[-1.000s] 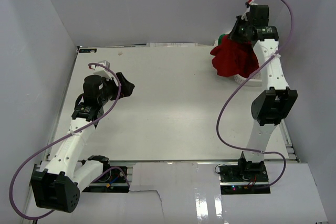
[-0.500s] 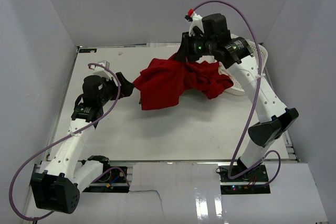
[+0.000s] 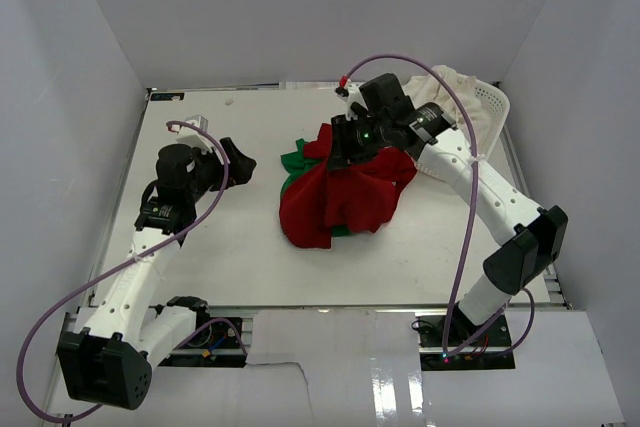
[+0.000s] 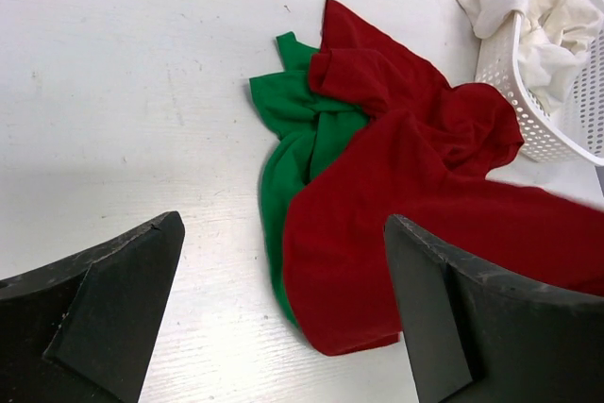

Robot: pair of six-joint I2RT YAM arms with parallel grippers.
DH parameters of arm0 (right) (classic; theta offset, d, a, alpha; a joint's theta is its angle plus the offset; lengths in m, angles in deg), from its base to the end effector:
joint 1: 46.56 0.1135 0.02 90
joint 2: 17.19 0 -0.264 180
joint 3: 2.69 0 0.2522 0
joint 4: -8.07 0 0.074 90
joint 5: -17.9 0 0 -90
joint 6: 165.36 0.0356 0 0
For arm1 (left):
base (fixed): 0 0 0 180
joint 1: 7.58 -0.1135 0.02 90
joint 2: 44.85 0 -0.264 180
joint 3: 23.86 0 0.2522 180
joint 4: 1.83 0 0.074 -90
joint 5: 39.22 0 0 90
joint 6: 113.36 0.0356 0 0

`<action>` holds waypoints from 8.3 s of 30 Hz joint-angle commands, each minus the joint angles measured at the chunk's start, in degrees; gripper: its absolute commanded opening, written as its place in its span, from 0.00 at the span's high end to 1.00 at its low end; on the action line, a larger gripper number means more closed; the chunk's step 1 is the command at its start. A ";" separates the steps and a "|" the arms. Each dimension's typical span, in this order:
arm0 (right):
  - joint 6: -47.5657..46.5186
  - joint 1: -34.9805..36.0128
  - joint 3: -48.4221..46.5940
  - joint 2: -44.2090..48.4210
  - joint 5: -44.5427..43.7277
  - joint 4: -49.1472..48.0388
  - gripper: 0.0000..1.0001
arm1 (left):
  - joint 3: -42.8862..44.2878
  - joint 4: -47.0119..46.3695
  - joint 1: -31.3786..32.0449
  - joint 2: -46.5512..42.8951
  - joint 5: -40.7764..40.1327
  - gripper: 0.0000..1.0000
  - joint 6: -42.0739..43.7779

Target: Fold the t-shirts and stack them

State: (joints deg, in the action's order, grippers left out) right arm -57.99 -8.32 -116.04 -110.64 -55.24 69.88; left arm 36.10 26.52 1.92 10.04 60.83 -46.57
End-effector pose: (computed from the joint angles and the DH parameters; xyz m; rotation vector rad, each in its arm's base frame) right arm 0.2712 0.2269 0.3907 -0.5920 2.3365 0.8158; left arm 0.2155 -0.0424 0.3087 -0.1242 2.0073 -0.5416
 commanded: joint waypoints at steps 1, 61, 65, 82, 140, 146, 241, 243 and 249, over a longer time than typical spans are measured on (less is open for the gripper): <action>0.91 1.66 4.21 3.44 -2.18 -0.24 0.58 | 0.12 -0.18 -0.09 0.03 0.33 0.02 0.09; -6.20 -20.67 -4.13 -18.36 -9.14 -1.64 0.16 | 5.92 2.28 0.08 13.74 5.07 0.02 -1.40; -4.98 -17.07 3.95 -13.70 -4.05 -5.32 0.17 | 9.35 2.99 0.08 19.27 7.27 0.02 -3.33; -2.43 -11.26 12.32 -15.71 5.81 -12.19 0.19 | 11.90 1.06 2.02 30.54 10.09 0.04 -7.65; -2.07 -15.47 12.05 2.47 0.45 -3.15 0.92 | 35.26 12.81 -0.06 50.92 7.35 1.00 -7.47; -2.86 -16.18 15.39 5.38 -0.08 -2.26 0.92 | 47.04 19.85 -12.02 51.80 8.33 1.00 -5.54; -8.50 -24.08 -29.26 -24.42 -7.37 -36.18 0.92 | 23.86 8.27 5.44 23.50 24.85 0.22 -8.00; -7.96 -26.53 -29.34 -23.36 -7.98 -37.50 0.92 | 21.93 7.91 7.02 23.68 23.89 0.22 -7.39; -7.70 -31.64 -32.93 -20.29 -12.99 -40.14 0.92 | 17.00 5.98 10.54 24.38 21.16 0.22 -6.15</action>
State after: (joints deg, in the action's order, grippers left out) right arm -66.65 -38.09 -144.28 -137.26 -65.29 36.33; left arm 54.80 35.20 11.16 37.10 83.78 -54.37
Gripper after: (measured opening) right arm 0.095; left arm 0.777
